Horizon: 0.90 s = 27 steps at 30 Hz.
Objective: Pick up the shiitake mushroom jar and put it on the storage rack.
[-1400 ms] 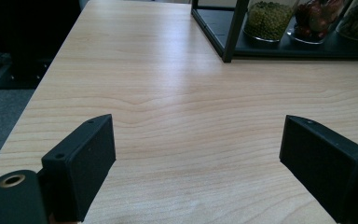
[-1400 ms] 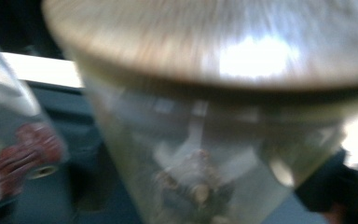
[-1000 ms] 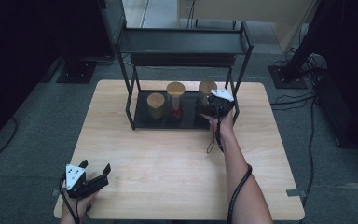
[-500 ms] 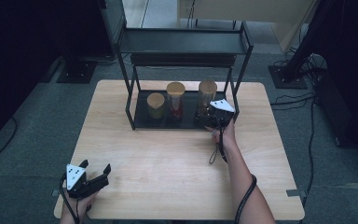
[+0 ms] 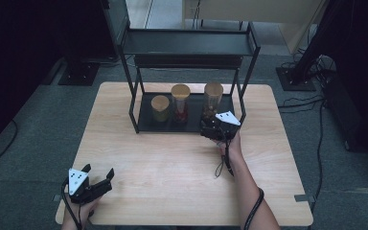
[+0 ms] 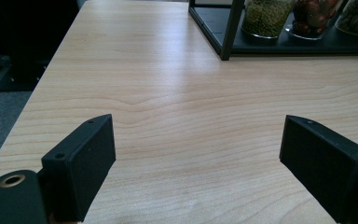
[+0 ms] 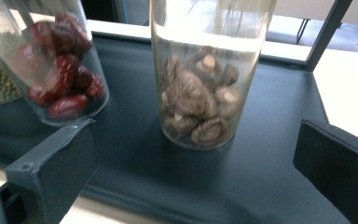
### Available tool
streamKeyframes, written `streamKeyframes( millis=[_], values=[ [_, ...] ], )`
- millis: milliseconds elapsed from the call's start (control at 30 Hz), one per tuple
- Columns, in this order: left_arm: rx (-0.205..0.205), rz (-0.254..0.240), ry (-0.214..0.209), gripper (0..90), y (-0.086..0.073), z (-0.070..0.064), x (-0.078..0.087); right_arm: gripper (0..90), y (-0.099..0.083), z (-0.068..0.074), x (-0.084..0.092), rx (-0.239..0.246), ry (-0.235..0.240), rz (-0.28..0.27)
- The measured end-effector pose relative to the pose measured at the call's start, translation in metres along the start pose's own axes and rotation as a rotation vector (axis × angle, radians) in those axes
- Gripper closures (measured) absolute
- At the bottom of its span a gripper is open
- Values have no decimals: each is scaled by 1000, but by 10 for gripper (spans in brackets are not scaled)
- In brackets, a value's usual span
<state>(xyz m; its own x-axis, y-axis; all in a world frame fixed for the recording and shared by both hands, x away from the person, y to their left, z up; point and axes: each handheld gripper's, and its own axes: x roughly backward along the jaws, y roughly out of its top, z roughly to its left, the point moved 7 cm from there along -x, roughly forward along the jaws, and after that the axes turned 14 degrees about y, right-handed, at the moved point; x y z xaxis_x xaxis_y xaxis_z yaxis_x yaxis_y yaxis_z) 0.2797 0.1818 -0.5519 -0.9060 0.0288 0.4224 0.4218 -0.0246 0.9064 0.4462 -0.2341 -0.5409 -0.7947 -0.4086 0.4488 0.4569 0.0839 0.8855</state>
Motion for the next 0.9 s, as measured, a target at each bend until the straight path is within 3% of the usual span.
streamKeyframes(
  millis=[367, 900],
  values=[
    [1, 2, -4, 106, 0, 0, 0, 0, -12, 8, 4, 58, -19, 12],
    [-4, 2, -4, 106, 0, 0, 0, 0, -20, 8, 17, 48, -20, 19]
  ],
)
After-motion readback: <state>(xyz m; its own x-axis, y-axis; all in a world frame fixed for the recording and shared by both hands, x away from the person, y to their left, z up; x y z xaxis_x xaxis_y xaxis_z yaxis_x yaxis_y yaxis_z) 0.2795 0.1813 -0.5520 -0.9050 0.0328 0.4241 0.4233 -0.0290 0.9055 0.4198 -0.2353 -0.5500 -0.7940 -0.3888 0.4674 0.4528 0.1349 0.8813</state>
